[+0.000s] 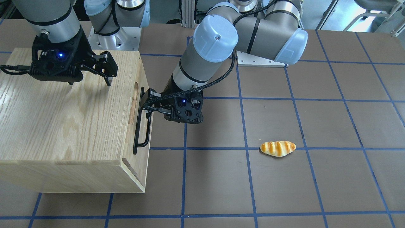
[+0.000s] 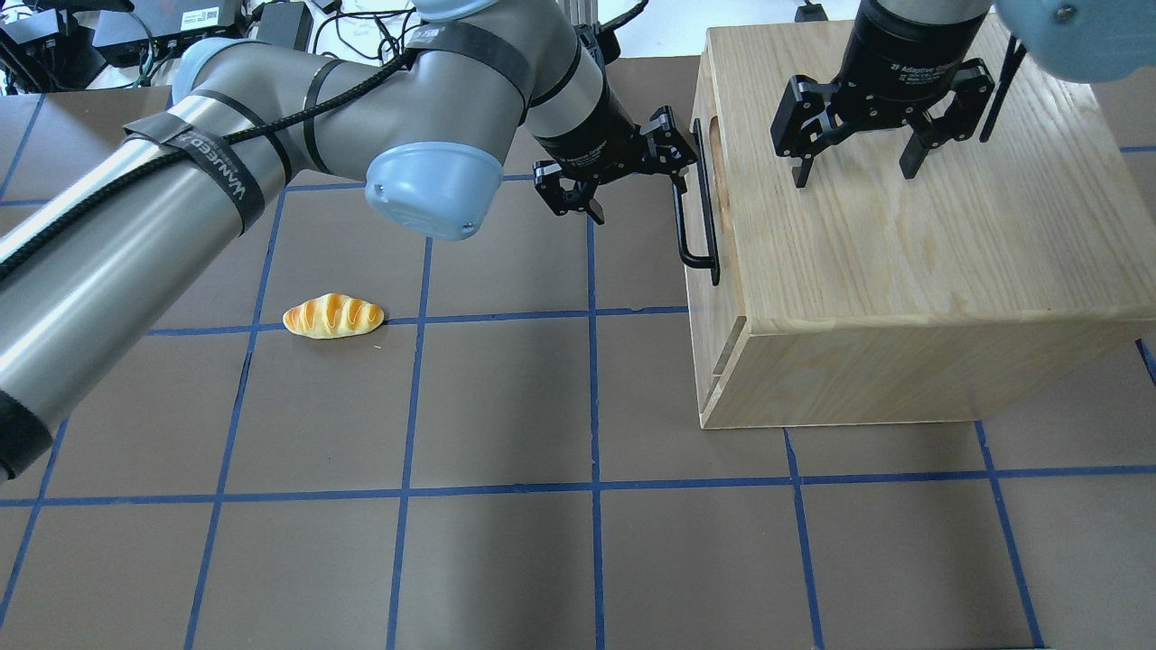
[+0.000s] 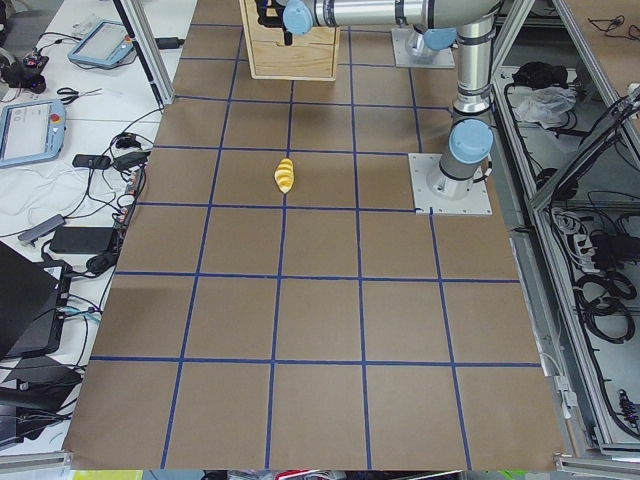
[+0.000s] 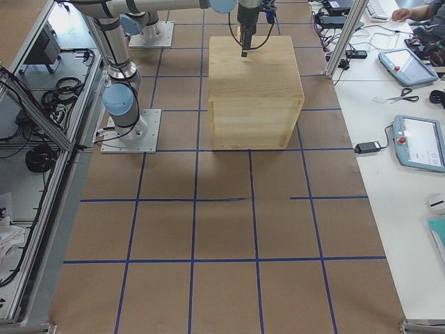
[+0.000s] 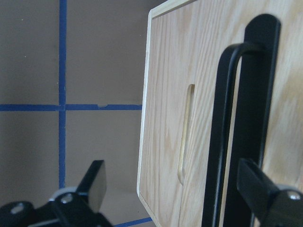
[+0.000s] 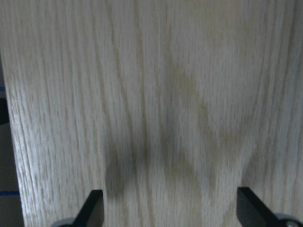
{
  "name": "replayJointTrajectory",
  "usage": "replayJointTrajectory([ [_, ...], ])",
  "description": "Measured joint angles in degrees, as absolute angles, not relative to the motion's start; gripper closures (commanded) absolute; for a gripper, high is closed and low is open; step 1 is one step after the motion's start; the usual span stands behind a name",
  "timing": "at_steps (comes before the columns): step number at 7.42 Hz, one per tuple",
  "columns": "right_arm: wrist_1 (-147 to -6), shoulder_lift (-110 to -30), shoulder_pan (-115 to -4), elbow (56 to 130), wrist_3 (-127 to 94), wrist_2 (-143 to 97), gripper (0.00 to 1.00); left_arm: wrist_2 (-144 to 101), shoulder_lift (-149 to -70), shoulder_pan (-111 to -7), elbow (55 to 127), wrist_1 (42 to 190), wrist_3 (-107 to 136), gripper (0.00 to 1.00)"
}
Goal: Open upper drawer
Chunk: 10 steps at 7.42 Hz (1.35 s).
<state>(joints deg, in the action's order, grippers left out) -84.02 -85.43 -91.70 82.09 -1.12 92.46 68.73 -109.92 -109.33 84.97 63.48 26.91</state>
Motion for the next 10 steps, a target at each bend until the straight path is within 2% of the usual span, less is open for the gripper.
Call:
replayJointTrajectory([
  [10, -84.0, -85.4, -91.7, 82.1, -1.1, 92.5, 0.00, 69.3, -112.0, -110.3, 85.3, 62.6, 25.7, 0.00],
])
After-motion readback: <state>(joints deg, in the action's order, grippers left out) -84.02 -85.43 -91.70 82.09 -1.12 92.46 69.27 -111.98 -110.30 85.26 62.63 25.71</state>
